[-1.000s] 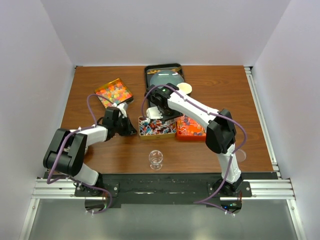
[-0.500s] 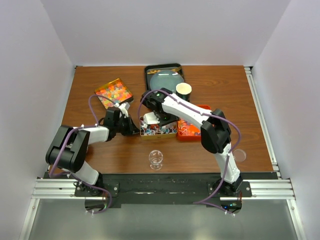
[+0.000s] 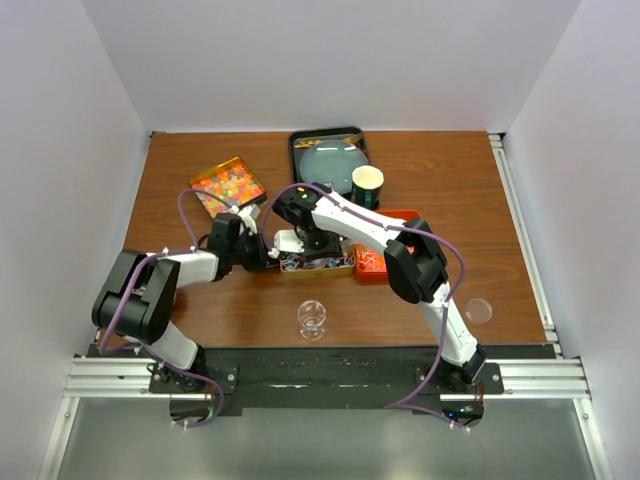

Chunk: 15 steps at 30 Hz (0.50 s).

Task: Pack the candies
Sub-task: Scoop the fake candies from the storage box.

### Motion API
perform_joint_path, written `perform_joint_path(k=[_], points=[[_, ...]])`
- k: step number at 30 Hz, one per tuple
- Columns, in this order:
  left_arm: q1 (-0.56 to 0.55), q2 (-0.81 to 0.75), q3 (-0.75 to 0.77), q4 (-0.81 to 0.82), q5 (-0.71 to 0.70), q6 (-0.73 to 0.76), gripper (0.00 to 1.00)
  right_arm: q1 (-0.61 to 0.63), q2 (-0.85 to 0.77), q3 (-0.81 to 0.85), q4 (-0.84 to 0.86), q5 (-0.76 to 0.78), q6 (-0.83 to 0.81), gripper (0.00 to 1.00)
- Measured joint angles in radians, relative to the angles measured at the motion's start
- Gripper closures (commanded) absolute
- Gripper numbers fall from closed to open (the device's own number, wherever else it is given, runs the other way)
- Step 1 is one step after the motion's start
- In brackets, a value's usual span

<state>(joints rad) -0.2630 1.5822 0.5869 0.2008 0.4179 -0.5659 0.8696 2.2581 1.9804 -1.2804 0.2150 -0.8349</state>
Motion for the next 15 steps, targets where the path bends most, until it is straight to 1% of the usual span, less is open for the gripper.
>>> perform_joint_path(k=[3, 9, 11, 12, 14, 15], points=[[0.001, 0.003, 0.019, -0.033, -0.003, 0.002, 1.00, 0.000, -0.006, -0.023, 0.055, -0.049, 0.025, 1.00], [0.016, 0.003, 0.107, -0.169, -0.018, 0.037, 1.00, -0.013, -0.081, -0.165, 0.179, -0.120, 0.053, 1.00], [0.021, -0.003, 0.146, -0.218, -0.034, 0.059, 0.92, -0.013, -0.101, -0.197, 0.213, -0.135, 0.058, 1.00], [0.023, -0.007, 0.161, -0.240, -0.042, 0.070, 0.85, -0.014, -0.114, -0.216, 0.232, -0.141, 0.061, 1.00], [0.027, -0.021, 0.195, -0.296, -0.063, 0.101, 0.76, -0.020, -0.137, -0.251, 0.268, -0.162, 0.066, 1.00], [0.031, -0.031, 0.207, -0.320, -0.071, 0.117, 0.69, -0.024, -0.151, -0.272, 0.290, -0.174, 0.068, 1.00]])
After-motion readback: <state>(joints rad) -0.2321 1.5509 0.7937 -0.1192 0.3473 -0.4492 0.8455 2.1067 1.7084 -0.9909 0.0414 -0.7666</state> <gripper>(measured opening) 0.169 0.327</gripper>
